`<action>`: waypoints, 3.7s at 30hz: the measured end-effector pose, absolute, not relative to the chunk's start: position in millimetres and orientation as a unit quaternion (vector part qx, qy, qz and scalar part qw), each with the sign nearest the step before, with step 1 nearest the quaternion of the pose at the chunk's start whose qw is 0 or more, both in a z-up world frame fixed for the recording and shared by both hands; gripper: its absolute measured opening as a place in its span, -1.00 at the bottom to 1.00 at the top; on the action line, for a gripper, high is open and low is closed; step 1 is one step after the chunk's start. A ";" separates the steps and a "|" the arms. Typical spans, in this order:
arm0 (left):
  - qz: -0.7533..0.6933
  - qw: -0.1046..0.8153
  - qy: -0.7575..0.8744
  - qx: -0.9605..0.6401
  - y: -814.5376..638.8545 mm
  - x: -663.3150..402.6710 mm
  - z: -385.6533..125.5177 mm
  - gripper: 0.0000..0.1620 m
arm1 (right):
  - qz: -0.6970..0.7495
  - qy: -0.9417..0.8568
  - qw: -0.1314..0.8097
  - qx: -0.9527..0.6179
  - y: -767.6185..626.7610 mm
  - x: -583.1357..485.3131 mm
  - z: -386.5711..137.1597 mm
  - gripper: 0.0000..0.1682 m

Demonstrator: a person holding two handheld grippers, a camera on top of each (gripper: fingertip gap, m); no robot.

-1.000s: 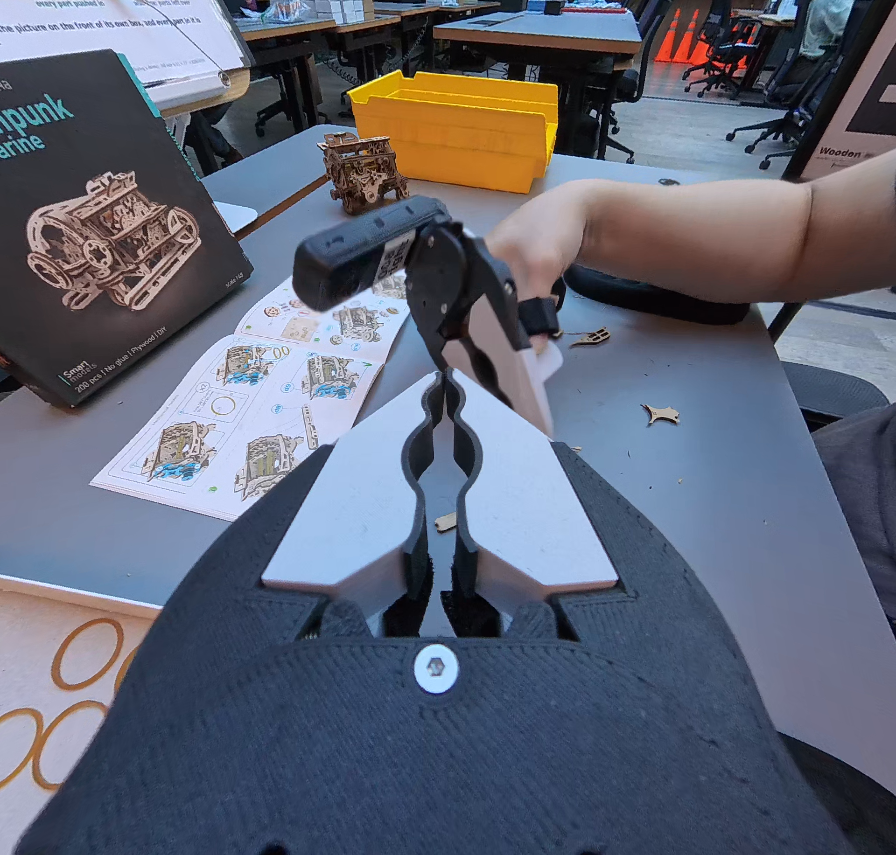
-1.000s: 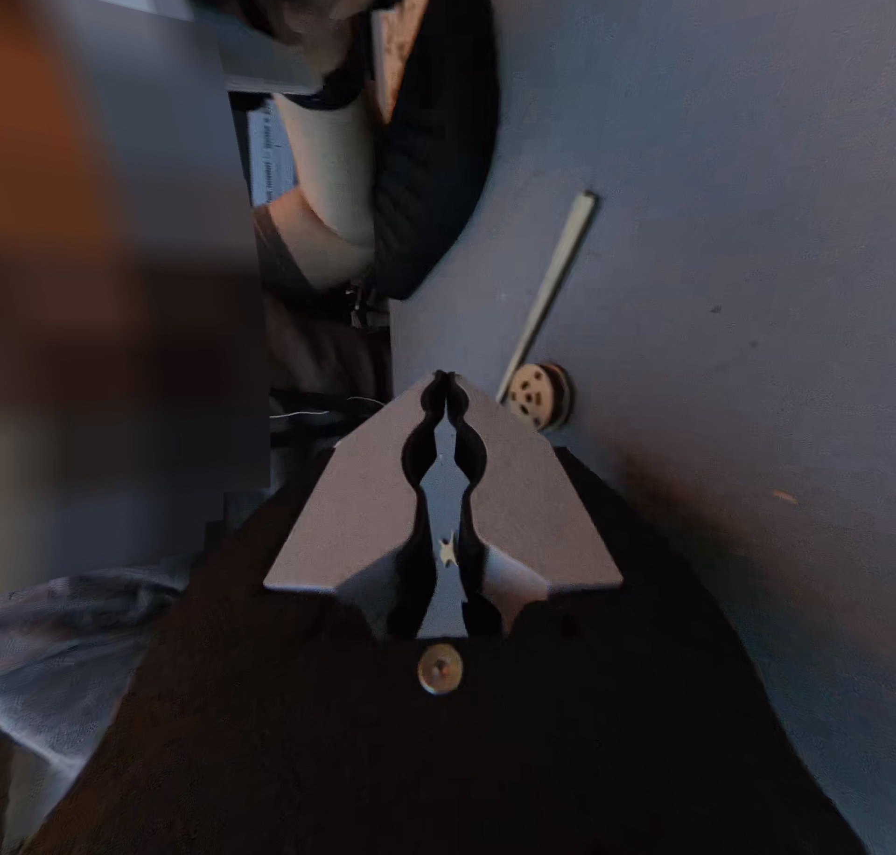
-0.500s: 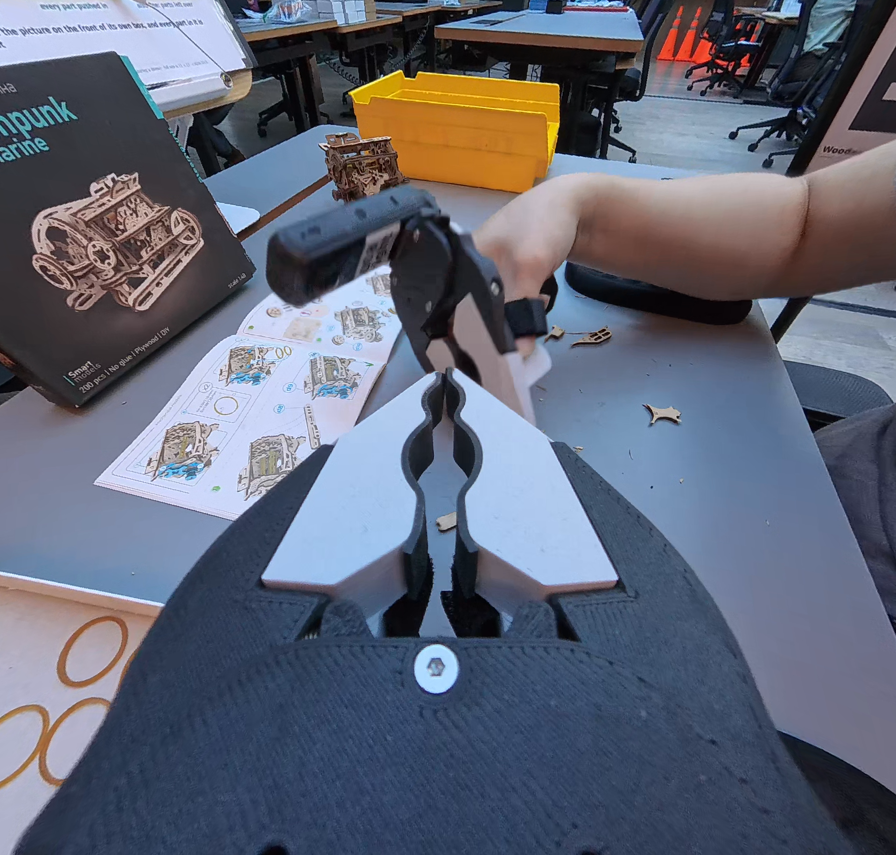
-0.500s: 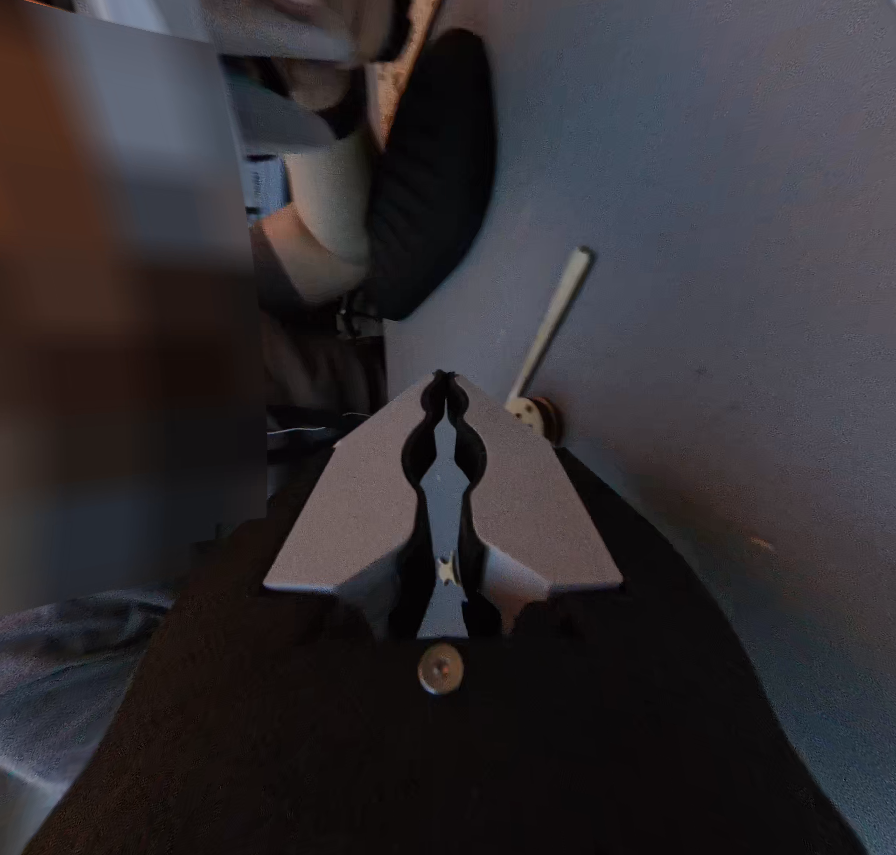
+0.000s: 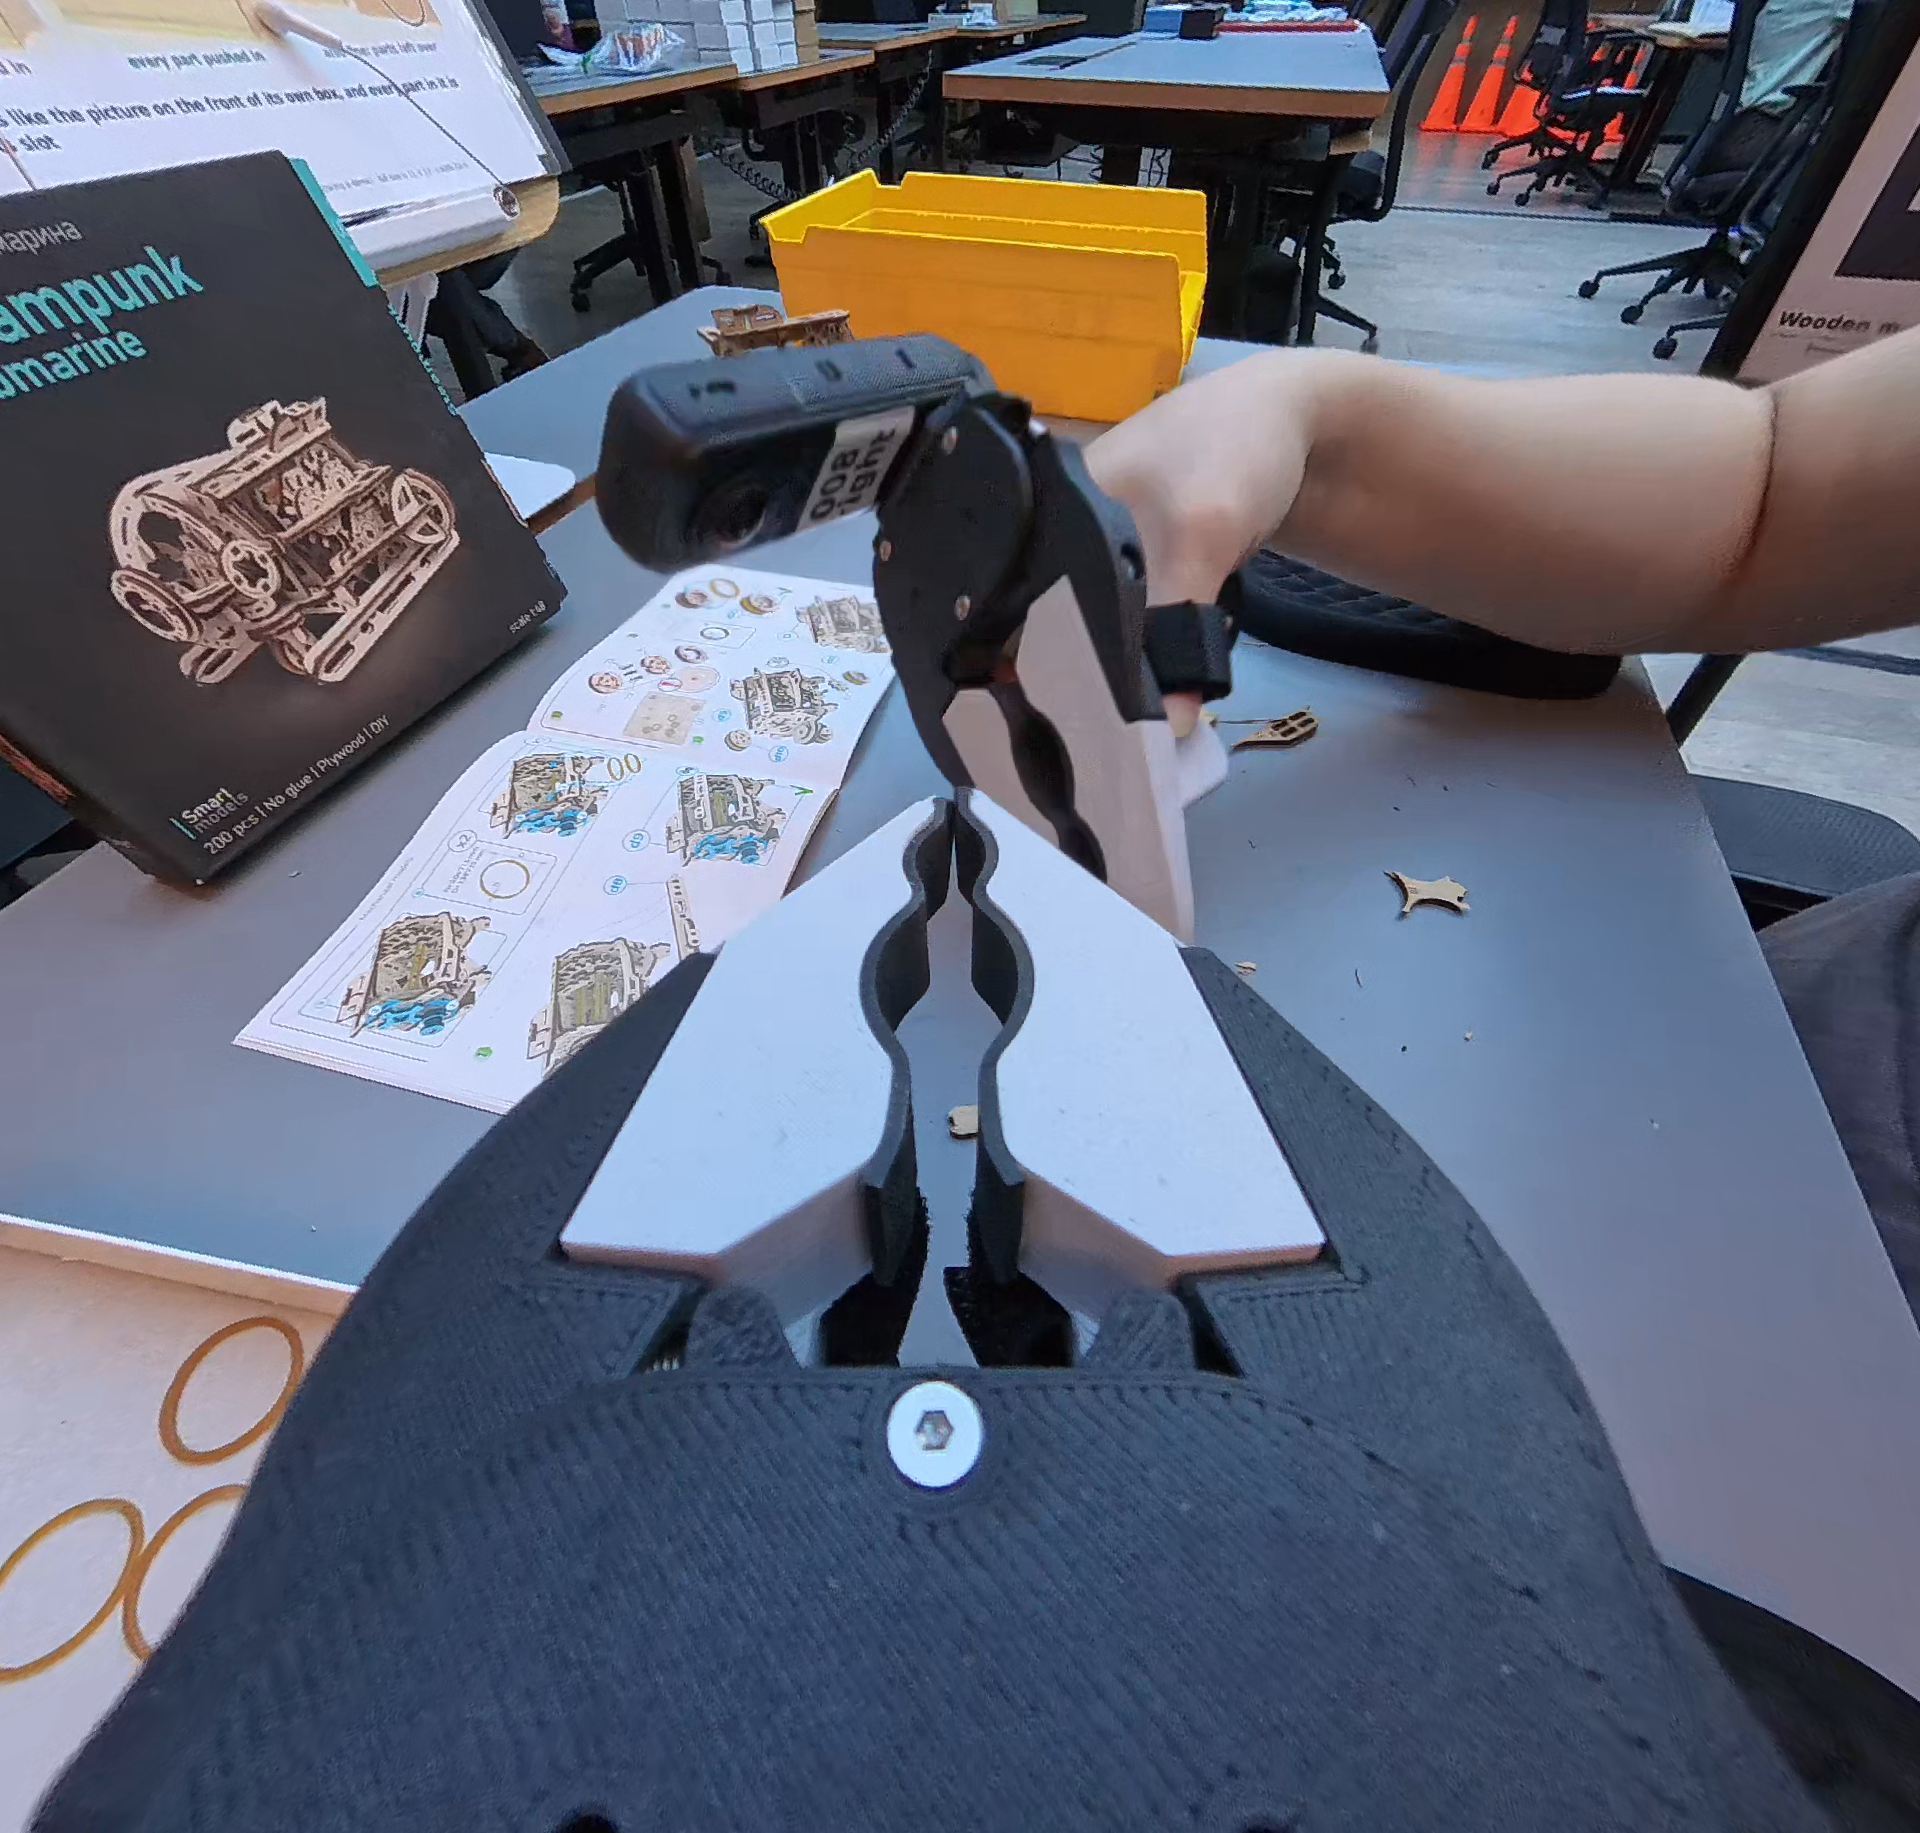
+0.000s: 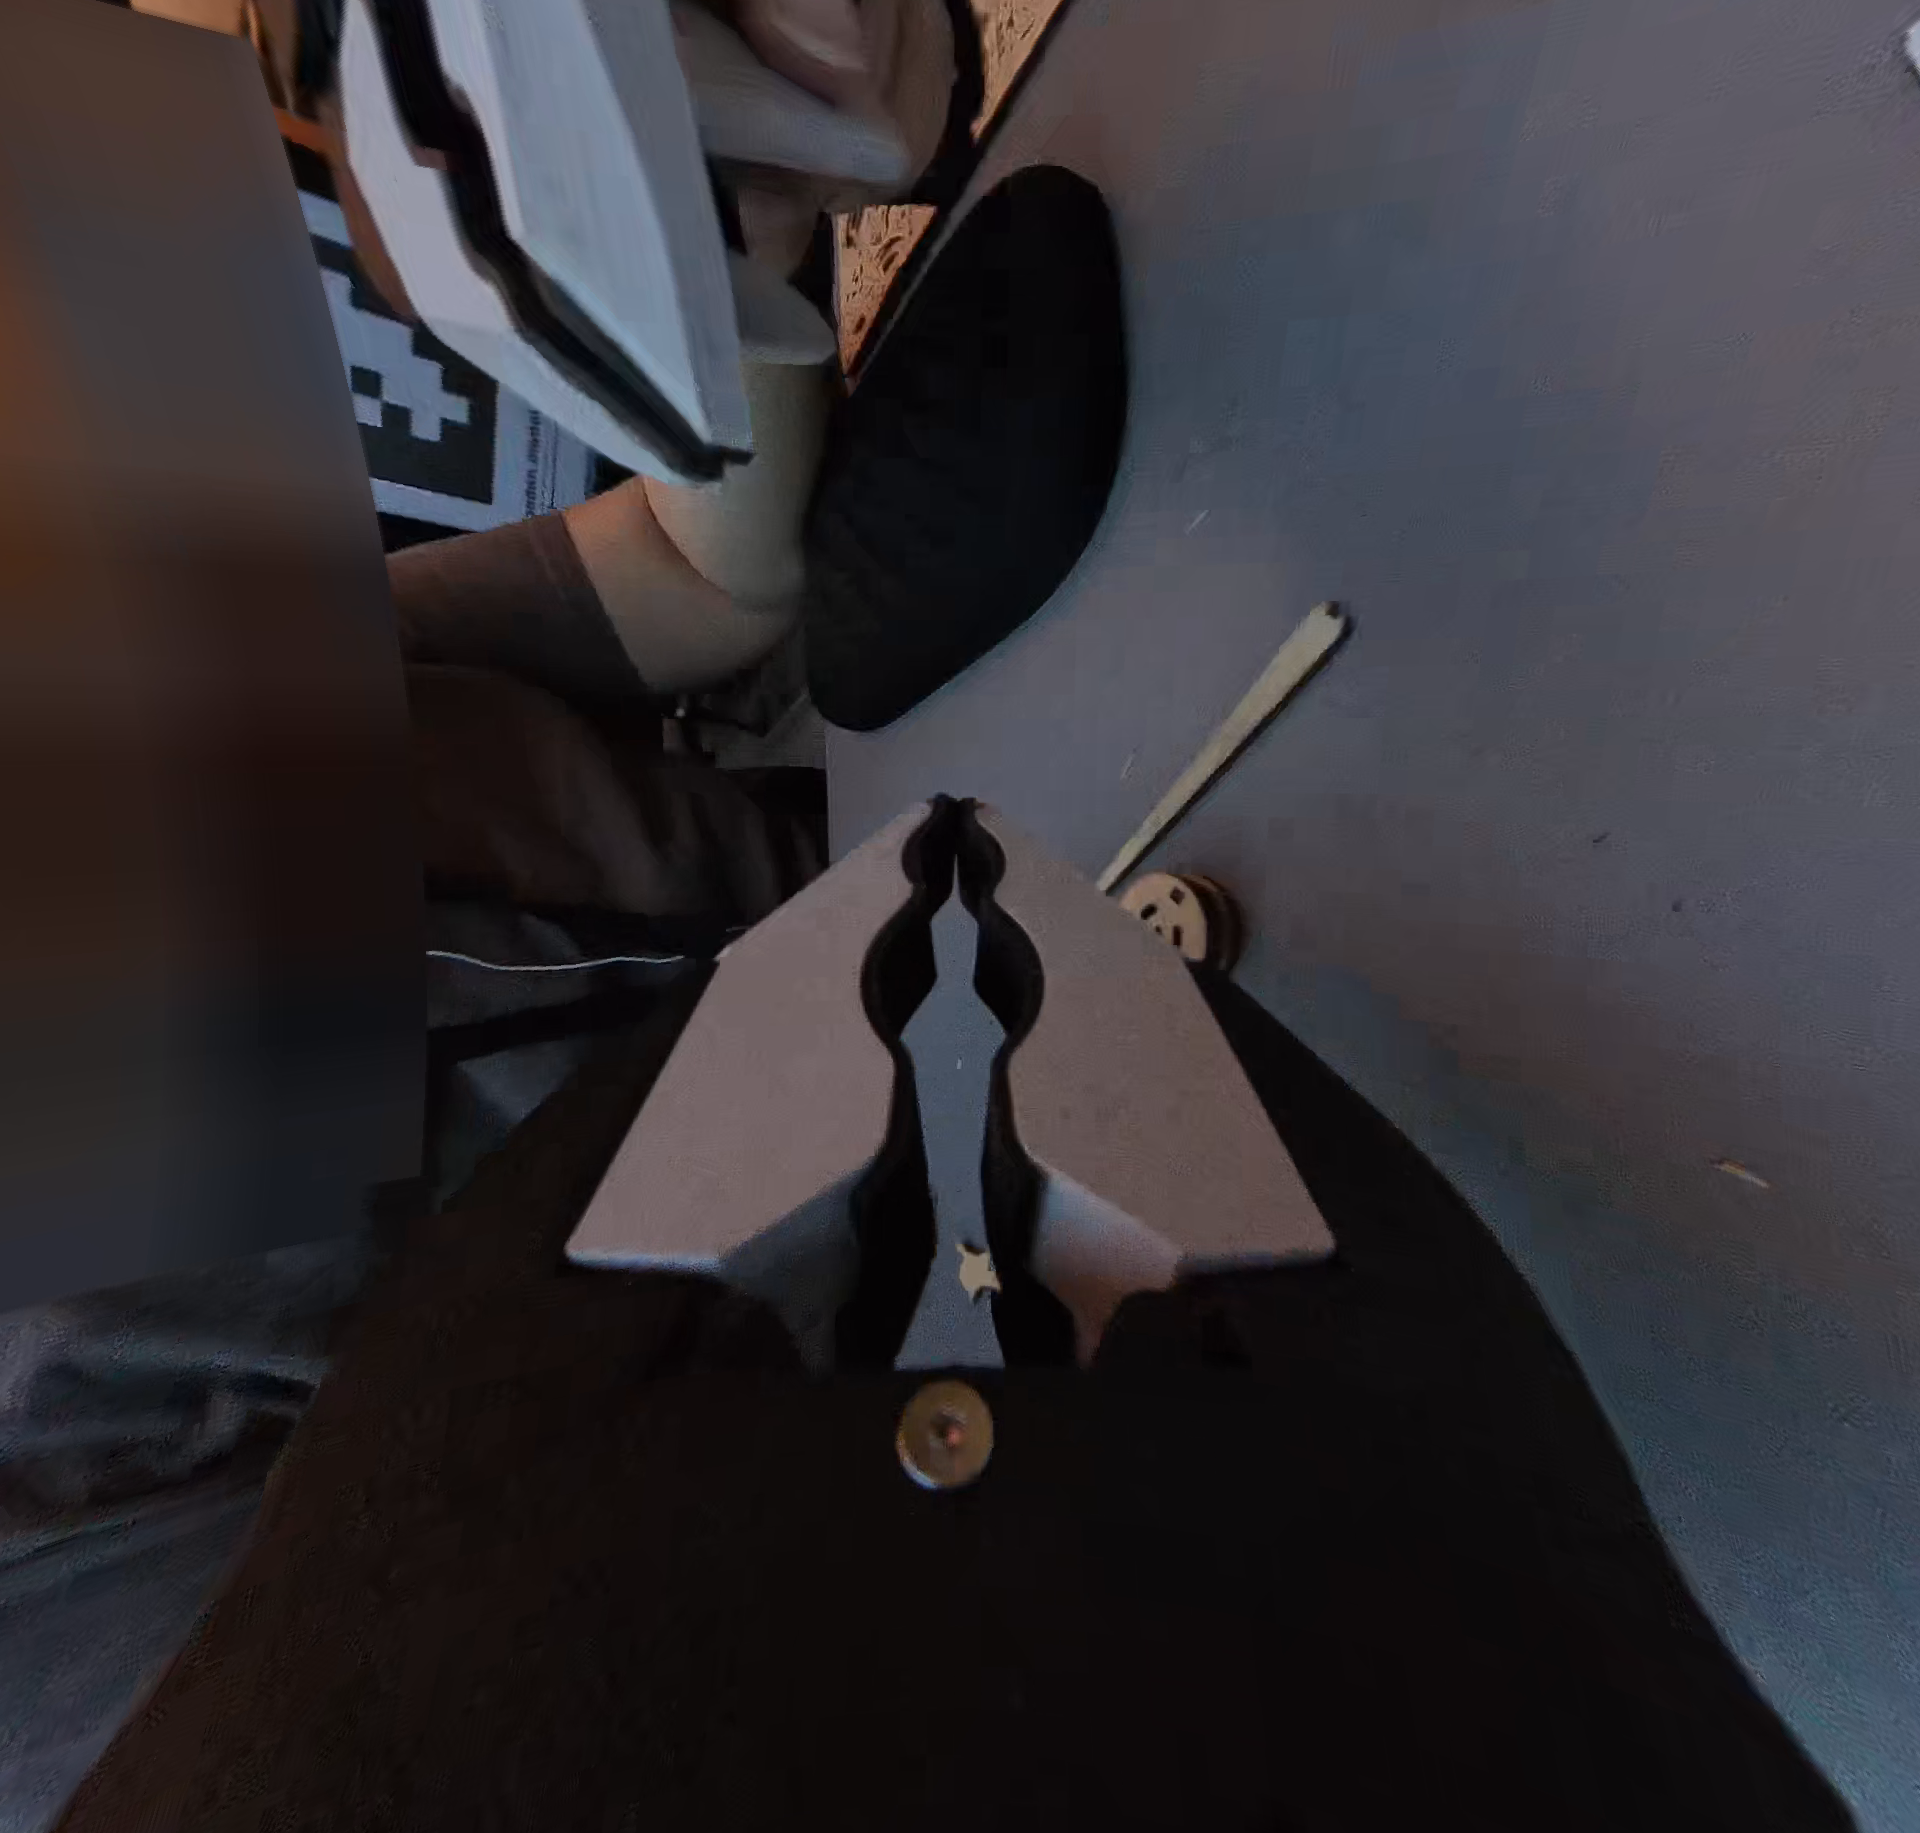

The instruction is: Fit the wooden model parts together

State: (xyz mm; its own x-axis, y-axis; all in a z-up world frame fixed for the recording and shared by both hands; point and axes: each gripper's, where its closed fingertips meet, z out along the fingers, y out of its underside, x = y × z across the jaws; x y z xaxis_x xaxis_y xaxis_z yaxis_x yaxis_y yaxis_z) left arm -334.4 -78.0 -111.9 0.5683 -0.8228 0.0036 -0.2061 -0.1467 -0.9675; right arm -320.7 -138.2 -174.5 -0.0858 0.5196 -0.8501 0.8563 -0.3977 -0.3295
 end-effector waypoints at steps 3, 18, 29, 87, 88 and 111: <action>-0.288 0.542 0.365 -0.700 -78.1 -335.0 -110.1 -1.00 | -0.453 0.526 0.200 0.692 -140.9 -312.7 -215.8 -1.00; -0.290 0.550 0.362 -0.695 -79.9 -336.8 -104.4 -1.00 | -0.506 0.475 0.166 0.700 -123.1 -313.4 -200.5 -1.00; -0.295 0.556 0.358 -0.690 -80.8 -337.9 -99.4 -1.00 | -0.461 0.514 0.201 0.695 -136.1 -304.0 -216.0 -1.00; -0.305 0.572 0.351 -0.676 -83.0 -343.1 -89.7 -1.00 | -0.459 0.522 0.251 0.674 -153.1 -310.2 -213.6 -1.00; -0.306 0.571 0.352 -0.676 -83.4 -342.8 -89.9 -1.00 | -0.470 0.477 0.275 0.690 -150.1 -310.3 -212.6 -1.00; -0.300 0.576 0.354 -0.673 -84.5 -343.5 -86.8 -1.00 | -0.576 0.528 0.211 0.587 -167.6 -321.9 -157.7 -1.00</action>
